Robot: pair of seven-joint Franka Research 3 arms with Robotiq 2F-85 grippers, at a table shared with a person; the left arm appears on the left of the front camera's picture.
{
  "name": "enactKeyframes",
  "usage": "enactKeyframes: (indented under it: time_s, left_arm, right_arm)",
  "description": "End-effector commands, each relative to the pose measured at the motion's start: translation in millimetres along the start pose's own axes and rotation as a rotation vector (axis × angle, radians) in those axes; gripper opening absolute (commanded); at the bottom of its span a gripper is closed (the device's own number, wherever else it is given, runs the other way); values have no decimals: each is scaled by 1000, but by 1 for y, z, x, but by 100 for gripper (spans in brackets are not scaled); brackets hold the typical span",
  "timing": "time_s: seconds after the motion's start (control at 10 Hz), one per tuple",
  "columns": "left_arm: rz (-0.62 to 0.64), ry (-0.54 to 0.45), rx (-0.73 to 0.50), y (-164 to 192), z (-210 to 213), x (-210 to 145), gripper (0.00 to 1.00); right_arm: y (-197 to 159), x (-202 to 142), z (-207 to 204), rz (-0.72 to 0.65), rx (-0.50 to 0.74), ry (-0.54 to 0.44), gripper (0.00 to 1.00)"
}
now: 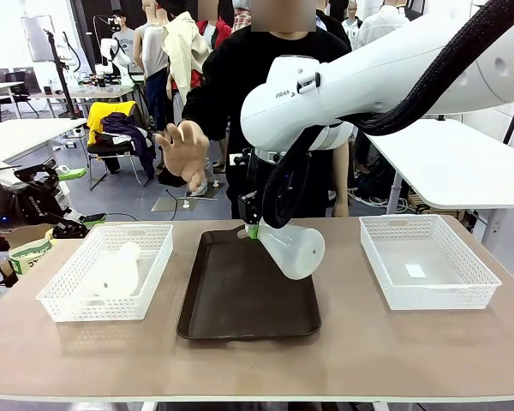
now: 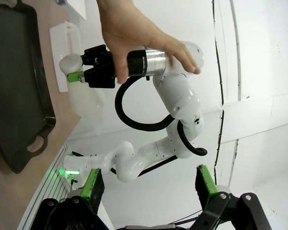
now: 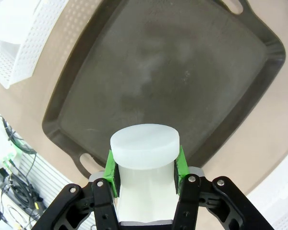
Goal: Prepare the laboratory tools.
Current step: Place the picked Big flask upright in the Handle tray as instructed by the person.
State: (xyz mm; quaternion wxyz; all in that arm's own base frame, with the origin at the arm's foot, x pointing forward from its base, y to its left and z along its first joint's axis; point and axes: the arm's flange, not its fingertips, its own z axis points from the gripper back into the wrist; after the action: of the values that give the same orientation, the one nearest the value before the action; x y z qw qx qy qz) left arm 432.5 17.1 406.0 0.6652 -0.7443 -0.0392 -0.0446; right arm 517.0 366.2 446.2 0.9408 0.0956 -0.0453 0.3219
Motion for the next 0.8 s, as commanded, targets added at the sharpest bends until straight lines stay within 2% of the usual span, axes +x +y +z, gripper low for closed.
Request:
enactKeyframes:
  time_s: [0.0, 0.7]
  left_arm:
    - [-6, 1, -7, -3, 1, -1, 100]
    - [-6, 1, -7, -3, 1, -1, 100]
  right_arm:
    - [0, -1, -1, -1, -16, 3, 0]
    - [0, -1, -1, -1, -16, 3, 0]
